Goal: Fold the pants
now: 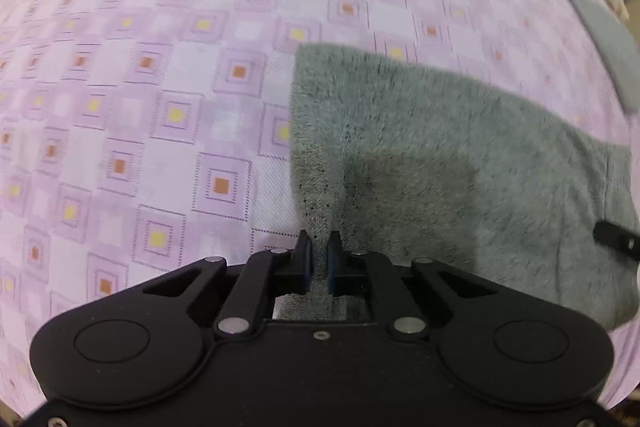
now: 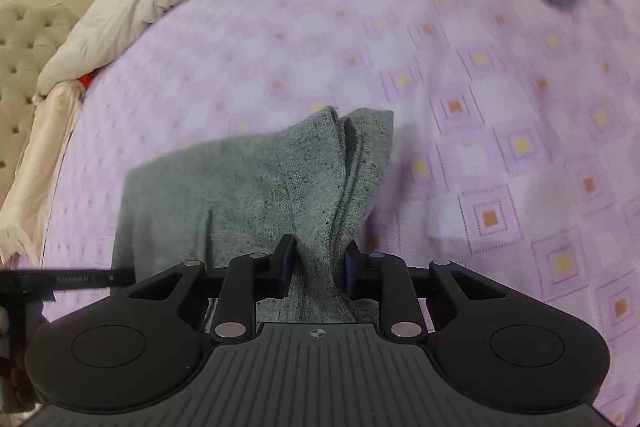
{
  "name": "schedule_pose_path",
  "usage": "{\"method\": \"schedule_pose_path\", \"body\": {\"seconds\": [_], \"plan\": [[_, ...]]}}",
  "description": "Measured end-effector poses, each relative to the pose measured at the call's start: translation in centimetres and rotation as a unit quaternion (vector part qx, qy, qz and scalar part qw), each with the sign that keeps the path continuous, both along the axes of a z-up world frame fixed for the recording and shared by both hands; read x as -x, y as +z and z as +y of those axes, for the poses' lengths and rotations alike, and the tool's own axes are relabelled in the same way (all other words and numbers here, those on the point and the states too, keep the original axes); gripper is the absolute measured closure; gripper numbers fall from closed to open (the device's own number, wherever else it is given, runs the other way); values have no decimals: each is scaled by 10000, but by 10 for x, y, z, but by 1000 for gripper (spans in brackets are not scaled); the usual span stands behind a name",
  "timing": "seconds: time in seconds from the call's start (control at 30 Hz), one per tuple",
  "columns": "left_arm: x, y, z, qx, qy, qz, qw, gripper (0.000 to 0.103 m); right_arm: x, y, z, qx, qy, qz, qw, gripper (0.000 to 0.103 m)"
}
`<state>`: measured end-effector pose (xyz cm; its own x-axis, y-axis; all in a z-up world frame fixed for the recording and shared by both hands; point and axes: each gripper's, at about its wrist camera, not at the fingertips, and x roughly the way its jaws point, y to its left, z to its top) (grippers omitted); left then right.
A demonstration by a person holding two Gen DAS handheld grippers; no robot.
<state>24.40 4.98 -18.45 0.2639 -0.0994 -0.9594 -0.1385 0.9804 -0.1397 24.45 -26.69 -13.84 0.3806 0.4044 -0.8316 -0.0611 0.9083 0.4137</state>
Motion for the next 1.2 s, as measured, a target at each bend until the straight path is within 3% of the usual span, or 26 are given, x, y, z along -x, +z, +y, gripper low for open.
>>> {"method": "schedule_pose_path", "body": {"seconds": [0.17,0.33,0.6,0.7,0.8,0.83,0.93,1.1,1.2], "plan": [[12,42,19,60,149,-455,9988,95,-1,29,21,-68,328,-307,9990,80],[20,78,69,-16,373,-801,9961,95,-25,45,65,-387,638,-563,9956,80],[2,92,176,-343,910,-1022,9900,94,-97,42,182,-664,1285,-757,9866,79],[-19,62,195,-589,1179,-725,9886,86,-124,17,222,-131,1280,-449,9907,73],[-22,38,221,-1054,1647,-395,9799,86,-135,-5,251,1500,1239,-452,9799,74],[-18,34,225,-1083,1781,-325,9775,86,-134,-6,256,1742,1295,-528,9747,74],[3,41,230,-830,1958,-397,9763,86,-121,10,252,1662,1341,-846,9733,74],[21,59,201,-1037,1656,-666,9785,84,-95,43,257,1664,1232,-1187,9711,74],[20,73,194,-904,1557,-827,9802,84,-74,57,258,1687,1131,-1255,9711,74]]}}
